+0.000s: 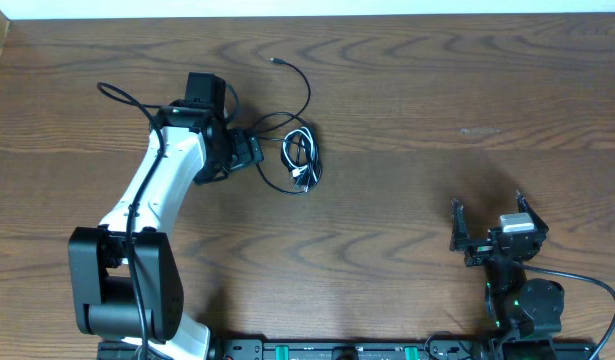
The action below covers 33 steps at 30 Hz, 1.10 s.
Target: Untangle cables
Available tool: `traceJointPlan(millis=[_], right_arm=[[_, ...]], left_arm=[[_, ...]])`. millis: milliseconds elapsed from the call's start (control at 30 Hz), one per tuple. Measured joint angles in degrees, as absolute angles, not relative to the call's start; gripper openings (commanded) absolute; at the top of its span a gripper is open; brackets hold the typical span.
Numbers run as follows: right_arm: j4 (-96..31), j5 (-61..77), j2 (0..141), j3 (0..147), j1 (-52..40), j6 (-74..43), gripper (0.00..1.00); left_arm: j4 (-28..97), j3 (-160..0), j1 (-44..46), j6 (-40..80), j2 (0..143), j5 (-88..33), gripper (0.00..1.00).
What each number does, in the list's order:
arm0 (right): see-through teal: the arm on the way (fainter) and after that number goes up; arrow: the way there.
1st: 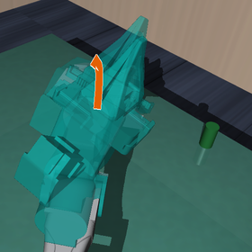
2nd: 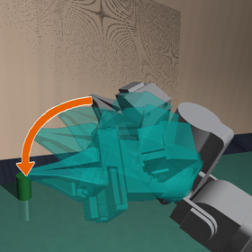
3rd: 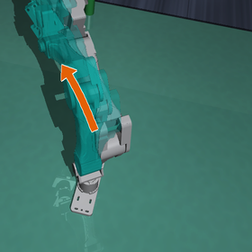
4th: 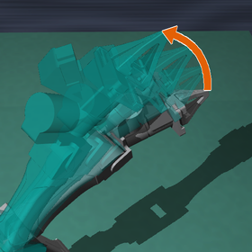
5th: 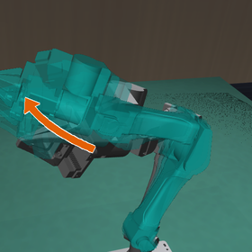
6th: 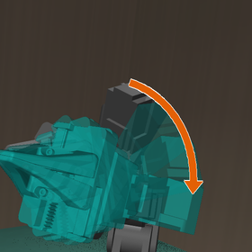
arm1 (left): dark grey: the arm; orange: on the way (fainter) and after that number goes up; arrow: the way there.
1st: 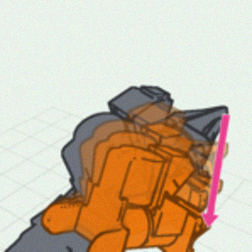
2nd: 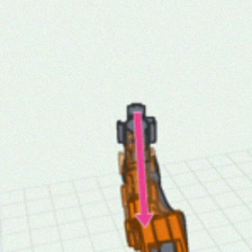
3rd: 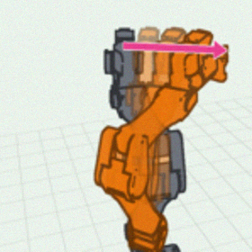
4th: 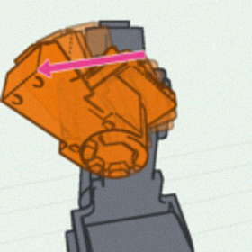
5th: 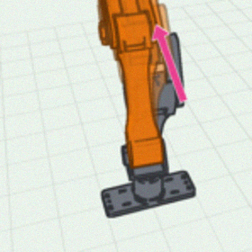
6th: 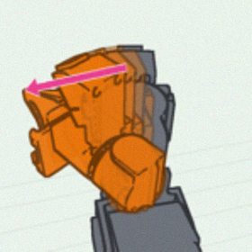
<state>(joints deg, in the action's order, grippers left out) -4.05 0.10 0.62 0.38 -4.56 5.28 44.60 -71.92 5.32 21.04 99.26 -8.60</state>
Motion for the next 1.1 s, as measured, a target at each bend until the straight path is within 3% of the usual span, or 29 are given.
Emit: traceJointPlan(millis=[133,267,1000,1033,1100], right_arm=[[-4.1,0.1,0.6,0.4,-4.6,5.3,0.99],[-4.1,0.1,0.6,0.4,-4.6,5.3,0.99],[-4.1,0.1,0.6,0.4,-4.6,5.3,0.99],[-4.1,0.1,0.6,0.4,-4.6,5.3,0.99],[-4.1,0.1,0.6,0.4,-4.6,5.3,0.99]], left_arm=[[44.5,-71.9,5.3,21.1,99.3,-8.6,0.84],[42.7,-70.7,5.3,21.1,99.3,-8.6,0.93],[39.2,-68.0,5.3,21.1,99.3,-8.6,0.94],[38.8,-68.0,5.3,21.1,99.3,-8.4,0.93],[38.5,-68.0,5.3,21.1,99.3,-7.5,0.81]])
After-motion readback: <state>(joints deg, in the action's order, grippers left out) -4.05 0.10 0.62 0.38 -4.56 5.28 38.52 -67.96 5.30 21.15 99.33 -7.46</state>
